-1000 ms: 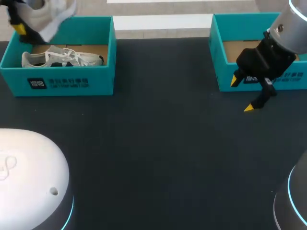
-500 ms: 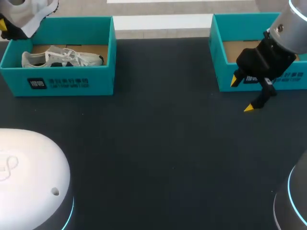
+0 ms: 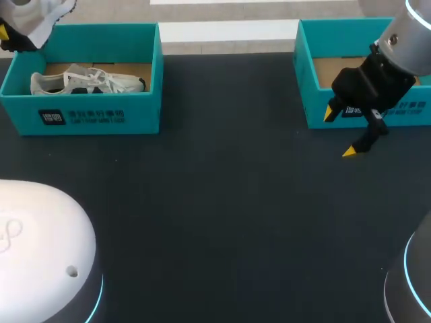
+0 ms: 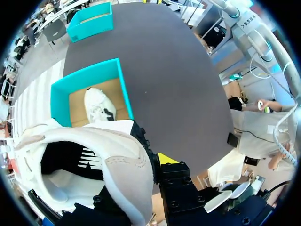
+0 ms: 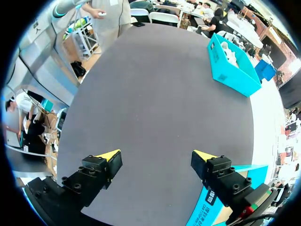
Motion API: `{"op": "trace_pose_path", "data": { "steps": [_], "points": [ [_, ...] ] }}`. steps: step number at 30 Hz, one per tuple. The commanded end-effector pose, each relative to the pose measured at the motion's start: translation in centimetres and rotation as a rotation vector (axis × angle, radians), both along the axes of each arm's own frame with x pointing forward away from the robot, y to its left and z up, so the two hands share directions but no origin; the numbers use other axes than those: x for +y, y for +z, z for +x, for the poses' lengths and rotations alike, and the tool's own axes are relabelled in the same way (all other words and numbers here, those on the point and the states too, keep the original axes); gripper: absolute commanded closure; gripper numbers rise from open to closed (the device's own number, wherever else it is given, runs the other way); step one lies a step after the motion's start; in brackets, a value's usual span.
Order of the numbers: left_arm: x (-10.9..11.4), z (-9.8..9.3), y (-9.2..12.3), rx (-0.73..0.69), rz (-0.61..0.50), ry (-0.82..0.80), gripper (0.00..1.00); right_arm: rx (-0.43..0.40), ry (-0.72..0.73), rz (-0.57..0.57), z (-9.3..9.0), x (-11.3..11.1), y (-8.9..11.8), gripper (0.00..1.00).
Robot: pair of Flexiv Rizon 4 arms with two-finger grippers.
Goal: Take the shoe out of the shoebox, open the shoe tongue, remove and reinsert the insole, then place the shoe into the shoebox
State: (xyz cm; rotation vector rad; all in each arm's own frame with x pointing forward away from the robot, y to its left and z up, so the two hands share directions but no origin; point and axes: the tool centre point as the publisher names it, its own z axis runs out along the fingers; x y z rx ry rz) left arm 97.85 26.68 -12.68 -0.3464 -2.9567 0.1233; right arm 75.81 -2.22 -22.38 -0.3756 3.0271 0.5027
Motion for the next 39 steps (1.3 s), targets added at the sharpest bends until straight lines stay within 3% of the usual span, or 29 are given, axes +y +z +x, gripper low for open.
{"op": "trace_pose_path", "data": {
  "steps": [1,6,18,31,33,39],
  "points": [
    [0.9,4.2,-1.0,0.024,-0.037,0.024,1.0,0.001,0.001,-0.002,0.1,0.0,-0.1,0.0],
    [1.8,7.7,-2.0,-0.006,-0.074,0.034,1.0,0.001,0.001,-0.002,0.1,0.0,-0.1,0.0],
    [5.1,13.2,-3.9,-0.054,-0.004,0.09,1.0,0.001,0.001,-0.002,0.1,0.0,-0.1,0.0],
    [5.1,13.2,-3.9,-0.054,-0.004,0.09,1.0,0.001,0.001,-0.002,0.1,0.0,-0.1,0.0],
    [5.0,12.4,-4.3,-0.045,0.008,-0.181,1.0,0.001,0.001,-0.002,0.1,0.0,-0.1,0.0],
    [7.2,12.4,-4.7,-0.174,0.078,-0.694,1.0,0.001,0.001,-0.002,0.1,0.0,-0.1,0.0]
  ]
}}
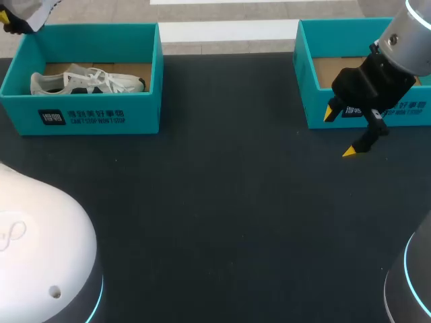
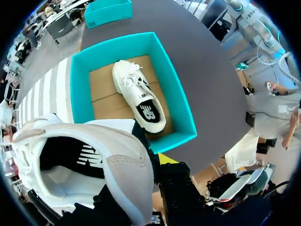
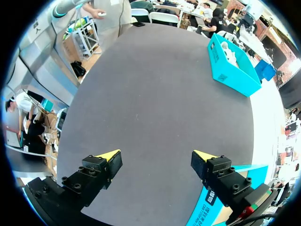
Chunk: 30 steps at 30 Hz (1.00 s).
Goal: Take the shoe out of the shoebox, open the shoe tongue, remove and reinsert the insole, then place the shoe into the shoebox
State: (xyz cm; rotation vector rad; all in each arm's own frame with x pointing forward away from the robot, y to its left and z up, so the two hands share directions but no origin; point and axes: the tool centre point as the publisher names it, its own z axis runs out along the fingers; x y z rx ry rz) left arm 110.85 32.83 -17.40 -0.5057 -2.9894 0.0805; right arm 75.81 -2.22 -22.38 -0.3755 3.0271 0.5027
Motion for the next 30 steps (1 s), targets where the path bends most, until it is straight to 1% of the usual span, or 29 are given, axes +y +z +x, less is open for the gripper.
{"op": "trace_pose_path", "data": {
  "steps": [1,2,3,4,5,6,7,9,10,11,30],
  "points": [
    [1.4,-0.4,0.0,-0.112,0.09,-0.713,1.0,0.001,0.001,-0.002,0.1,0.0,-0.1,0.0],
    [1.7,-0.2,-0.1,-0.143,0.089,-0.759,1.0,0.001,0.001,-0.002,0.1,0.0,-0.1,0.0],
    [1.8,0.3,-0.1,-0.122,0.113,-0.828,1.0,0.001,0.001,-0.002,0.1,0.0,-0.1,0.0],
    [2.2,0.6,0.0,-0.132,0.114,-0.94,1.0,0.001,0.001,-0.002,0.1,0.0,-0.1,0.0],
    [2.4,0.9,0.1,-0.126,0.125,-0.999,1.0,0.001,0.001,-0.002,0.1,0.0,-0.1,0.0],
    [2.5,1.4,0.2,-0.103,0.136,-1.106,1.0,0.001,0.001,-0.002,0.1,0.0,-0.1,0.0],
    [2.8,1.8,0.2,-0.121,0.141,-1.186,1.0,0.001,0.001,-0.002,0.1,0.0,-0.1,0.0],
    [2.8,2.5,0.2,-0.103,0.176,-1.29,1.0,0.001,0.001,-0.002,0.1,0.0,-0.1,0.0],
    [2.9,2.9,0.3,-0.119,0.197,-1.341,1.0,0.001,0.001,-0.002,0.1,0.0,-0.1,0.0],
    [2.9,3.1,0.5,-0.118,0.21,-1.355,1.0,0.001,0.001,-0.002,0.1,0.0,-0.1,0.0],
    [2.9,3.1,0.5,-0.118,0.21,-1.355,1.0,0.001,0.001,-0.002,0.1,0.0,-0.1,0.0]
  ]
}}
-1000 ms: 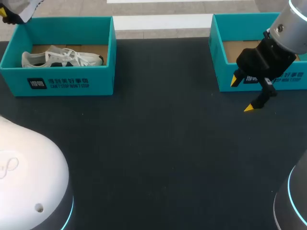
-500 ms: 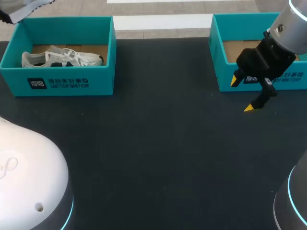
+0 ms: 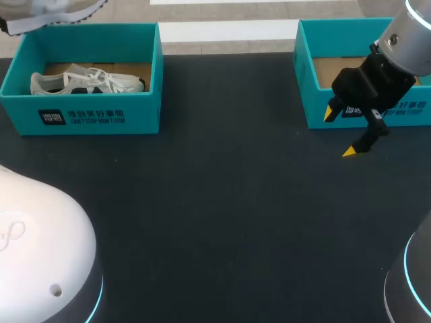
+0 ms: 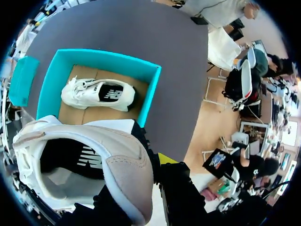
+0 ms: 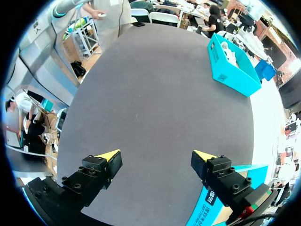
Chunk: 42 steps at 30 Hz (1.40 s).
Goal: Take the shoe out of the shoebox, open the shoe tongue, remove and reinsert the insole, then place the shoe into the shoebox
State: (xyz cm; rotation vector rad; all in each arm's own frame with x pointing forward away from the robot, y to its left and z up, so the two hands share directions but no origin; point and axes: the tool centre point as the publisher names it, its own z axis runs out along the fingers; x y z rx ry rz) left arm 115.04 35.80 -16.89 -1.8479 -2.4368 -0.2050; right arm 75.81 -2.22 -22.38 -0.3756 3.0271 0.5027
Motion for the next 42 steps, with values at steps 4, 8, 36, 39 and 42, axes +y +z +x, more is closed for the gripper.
{"op": "trace_pose_path", "data": {
  "steps": [4,8,36,39,42],
  "points": [
    [-0.5,-1.0,-0.5,-0.076,0.054,-0.332,1.0,0.001,0.001,-0.002,0.1,0.0,-0.1,0.0],
    [-0.7,-0.8,-1.0,-0.087,0.027,-0.272,1.0,0.001,0.001,-0.002,0.1,0.0,-0.1,0.0],
    [-1.5,-1.2,-1.3,-0.062,0.032,-0.243,1.0,0.001,0.001,-0.002,0.1,0.0,-0.1,0.0],
    [-2.8,-1.1,-2.5,-0.047,0.001,-0.232,1.0,0.001,0.001,-0.002,0.1,0.0,-0.1,0.0],
    [-3.8,-1.1,-3.5,-0.037,-0.005,-0.228,1.0,0.001,0.001,-0.002,0.1,0.0,-0.1,0.0]
  ]
}}
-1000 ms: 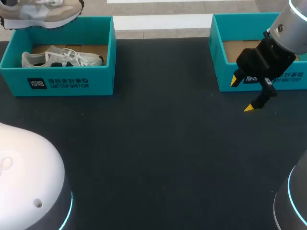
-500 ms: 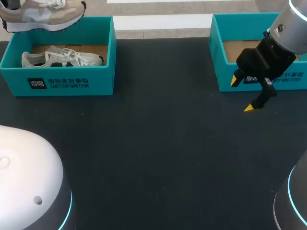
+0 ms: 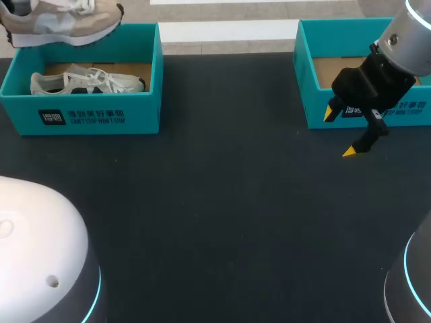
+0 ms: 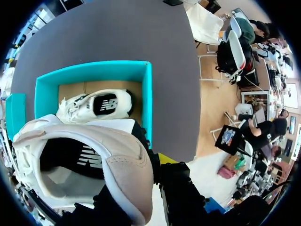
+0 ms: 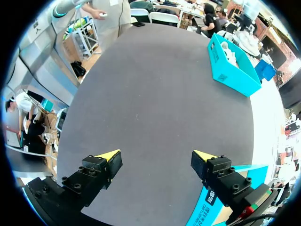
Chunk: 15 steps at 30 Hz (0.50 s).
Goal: Take the shoe out of the shoebox, open the shoe tongue, remove and reinsert the insole, then place the shoe into the shoebox
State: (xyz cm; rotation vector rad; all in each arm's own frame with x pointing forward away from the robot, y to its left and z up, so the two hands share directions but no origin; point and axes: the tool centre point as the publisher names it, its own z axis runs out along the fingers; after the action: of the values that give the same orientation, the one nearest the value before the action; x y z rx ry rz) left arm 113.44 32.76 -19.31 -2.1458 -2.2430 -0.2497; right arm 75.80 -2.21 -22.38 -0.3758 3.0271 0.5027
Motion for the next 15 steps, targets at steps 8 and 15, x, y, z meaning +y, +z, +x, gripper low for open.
{"op": "trace_pose_path", "data": {
  "steps": [8,15],
  "points": [
    [-2.1,1.9,-4.7,0.043,0.005,0.029,1.0,0.001,0.001,-0.002,0.1,0.0,-0.1,0.0],
    [-1.7,3.2,-6.3,0.066,-0.01,0.051,1.0,0.001,0.001,-0.002,0.1,0.0,-0.1,0.0]
  ]
}}
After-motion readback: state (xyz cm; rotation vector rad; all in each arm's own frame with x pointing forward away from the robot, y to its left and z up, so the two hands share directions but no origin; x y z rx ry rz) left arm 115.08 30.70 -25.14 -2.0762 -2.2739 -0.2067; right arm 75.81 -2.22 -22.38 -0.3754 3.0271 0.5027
